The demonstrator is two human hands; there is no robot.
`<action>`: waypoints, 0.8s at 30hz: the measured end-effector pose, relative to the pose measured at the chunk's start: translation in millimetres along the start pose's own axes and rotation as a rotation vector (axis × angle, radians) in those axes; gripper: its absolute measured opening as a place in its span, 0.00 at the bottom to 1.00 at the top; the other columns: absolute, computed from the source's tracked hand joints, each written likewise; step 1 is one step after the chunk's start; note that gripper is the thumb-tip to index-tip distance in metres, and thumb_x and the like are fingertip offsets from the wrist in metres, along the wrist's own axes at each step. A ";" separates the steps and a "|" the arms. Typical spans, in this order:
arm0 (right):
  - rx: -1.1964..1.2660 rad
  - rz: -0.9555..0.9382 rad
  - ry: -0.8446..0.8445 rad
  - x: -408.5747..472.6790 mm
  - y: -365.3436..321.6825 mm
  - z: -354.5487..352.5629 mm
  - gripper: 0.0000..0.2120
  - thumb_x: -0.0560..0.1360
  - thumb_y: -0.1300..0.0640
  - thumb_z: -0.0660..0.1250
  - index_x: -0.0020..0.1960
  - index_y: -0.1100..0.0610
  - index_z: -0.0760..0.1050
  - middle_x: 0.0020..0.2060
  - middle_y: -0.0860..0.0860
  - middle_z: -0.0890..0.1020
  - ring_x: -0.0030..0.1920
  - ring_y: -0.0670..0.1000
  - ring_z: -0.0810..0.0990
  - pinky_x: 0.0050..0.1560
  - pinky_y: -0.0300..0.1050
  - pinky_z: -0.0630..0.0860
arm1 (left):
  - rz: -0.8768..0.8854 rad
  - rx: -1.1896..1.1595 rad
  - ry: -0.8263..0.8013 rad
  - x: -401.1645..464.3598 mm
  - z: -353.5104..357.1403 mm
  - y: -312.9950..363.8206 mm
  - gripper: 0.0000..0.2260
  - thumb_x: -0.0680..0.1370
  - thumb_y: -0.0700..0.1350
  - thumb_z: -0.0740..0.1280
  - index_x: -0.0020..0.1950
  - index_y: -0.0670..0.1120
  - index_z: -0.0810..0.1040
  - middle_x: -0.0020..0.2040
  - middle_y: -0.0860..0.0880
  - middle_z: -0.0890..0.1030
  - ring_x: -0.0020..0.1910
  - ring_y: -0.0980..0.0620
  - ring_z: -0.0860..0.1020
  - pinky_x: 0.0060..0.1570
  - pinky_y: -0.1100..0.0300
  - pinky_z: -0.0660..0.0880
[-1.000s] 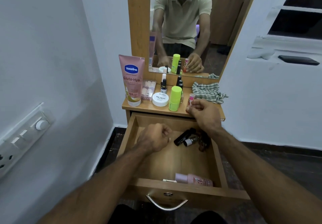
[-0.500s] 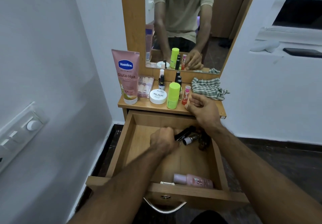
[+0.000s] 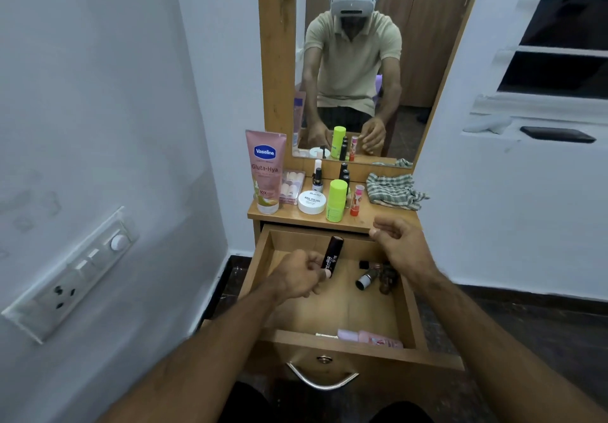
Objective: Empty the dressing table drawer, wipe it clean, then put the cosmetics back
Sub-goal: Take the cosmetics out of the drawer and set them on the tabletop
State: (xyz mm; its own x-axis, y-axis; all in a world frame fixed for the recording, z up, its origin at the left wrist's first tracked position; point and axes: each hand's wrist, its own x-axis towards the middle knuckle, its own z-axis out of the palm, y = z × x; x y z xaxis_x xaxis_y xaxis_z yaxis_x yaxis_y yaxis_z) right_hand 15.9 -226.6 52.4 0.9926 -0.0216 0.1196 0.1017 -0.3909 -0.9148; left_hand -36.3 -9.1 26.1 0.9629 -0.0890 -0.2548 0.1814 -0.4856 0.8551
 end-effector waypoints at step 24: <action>-0.468 -0.436 0.049 -47.2 -19.3 -10.0 0.15 0.78 0.55 0.69 0.63 0.44 0.76 0.56 0.40 0.79 0.53 0.42 0.77 0.44 0.35 0.71 | 0.177 -0.060 0.092 -23.2 -1.2 82.8 0.20 0.78 0.64 0.66 0.48 0.48 0.86 0.43 0.49 0.86 0.37 0.50 0.80 0.35 0.57 0.78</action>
State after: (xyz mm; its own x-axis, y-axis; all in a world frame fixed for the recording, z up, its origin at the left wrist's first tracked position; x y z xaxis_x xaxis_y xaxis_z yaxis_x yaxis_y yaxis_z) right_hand -33.6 -227.2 68.3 0.8613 0.1925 0.4703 0.4447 -0.7333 -0.5143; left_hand -43.4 -46.2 103.3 0.9945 -0.0870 -0.0584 0.0169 -0.4170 0.9088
